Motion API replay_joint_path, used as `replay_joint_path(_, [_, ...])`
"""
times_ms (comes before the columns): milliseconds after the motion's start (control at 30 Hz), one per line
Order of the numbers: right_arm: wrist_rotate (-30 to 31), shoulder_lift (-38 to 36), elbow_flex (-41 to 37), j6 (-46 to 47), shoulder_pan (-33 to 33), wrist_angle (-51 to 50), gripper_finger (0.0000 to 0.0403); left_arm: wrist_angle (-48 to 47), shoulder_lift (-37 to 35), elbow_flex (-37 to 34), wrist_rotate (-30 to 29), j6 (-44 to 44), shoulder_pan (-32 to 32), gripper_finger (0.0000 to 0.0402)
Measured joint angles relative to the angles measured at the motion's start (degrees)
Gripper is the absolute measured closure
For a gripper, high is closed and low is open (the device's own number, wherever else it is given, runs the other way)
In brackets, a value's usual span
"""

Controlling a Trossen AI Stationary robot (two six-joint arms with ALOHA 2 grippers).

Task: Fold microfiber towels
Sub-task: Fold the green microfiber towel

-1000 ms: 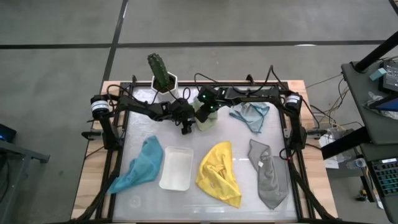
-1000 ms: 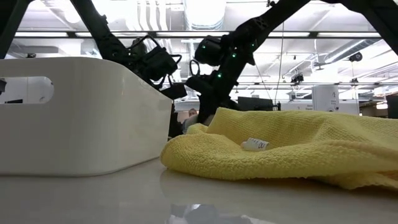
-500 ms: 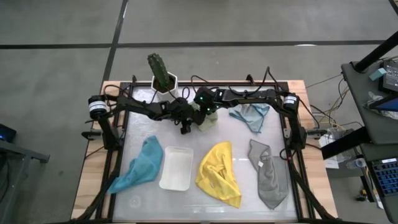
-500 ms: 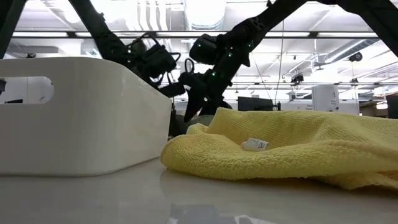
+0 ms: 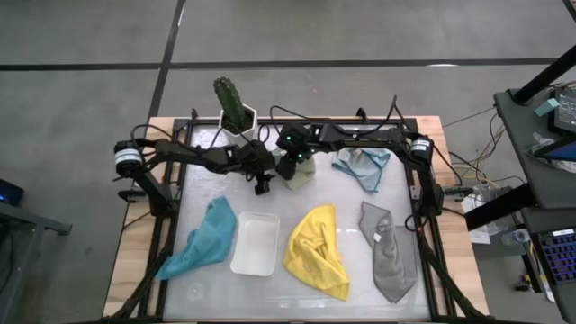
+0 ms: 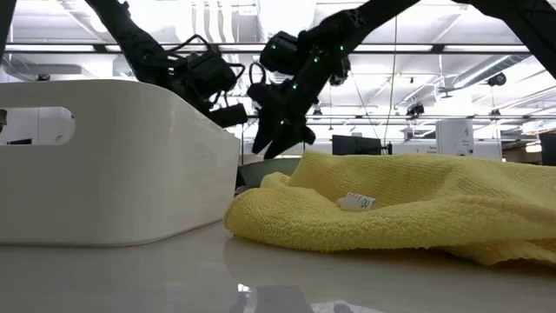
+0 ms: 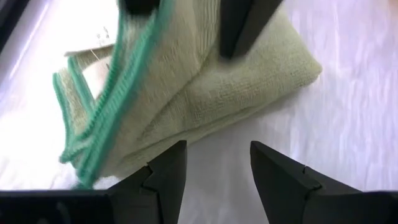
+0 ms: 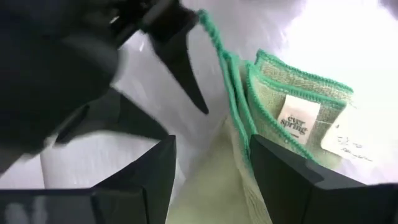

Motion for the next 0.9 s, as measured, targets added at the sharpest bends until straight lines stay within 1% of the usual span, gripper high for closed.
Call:
replay_joint_path(167, [0.5,-3.0,1.7,-6.0,-0.4,-8.8,0.0209,0.1,0.7,-0.2,0.0,-1.4,-0.1,0.024])
replay_joint_path(300, [0.5,-6.8,-0.6,-9.6,-2.4,-13.1,0.0209,0.3,0.9,-0.5,0.0,-1.9,-0.2,0.024])
replay_joint_path(400, [0.4,-9.2,-4.1,-10.6,-5.1,-13.2,0.0209,1.0,1.6,-0.5,0.0,-2.7,-0.1,0.024])
replay_joint_path(500, [-0.3,-10.6,-9.0,-10.5,-9.1,-9.7,0.0209,1.9,2.3,-0.5,0.0,-2.7,-0.1,0.024])
replay_joint_path(567, [-3.9,-10.6,-12.2,-10.9,-12.0,-7.1,0.0209,1.6,2.6,-0.5,0.0,-2.8,-0.1,0.024])
replay_joint_path(667, [-12.5,-10.6,-16.7,-12.1,-15.4,-1.2,0.0209,1.8,2.9,-0.5,0.0,-2.8,-0.1,0.024])
replay_joint_path(700, [-14.4,-10.6,-18.1,-12.4,-16.4,1.3,0.0209,1.8,2.9,-0.5,0.0,-2.8,-0.1,0.024])
replay_joint_path(800, [-19.8,-10.6,-22.5,-12.9,-18.6,7.2,0.0209,1.8,2.9,-0.5,0.0,-2.8,-0.1,0.024])
replay_joint_path(900, [-26.0,-10.6,-25.8,-12.2,-19.4,13.5,0.0209,2.6,2.9,-0.5,0.0,-2.9,-0.1,0.024])
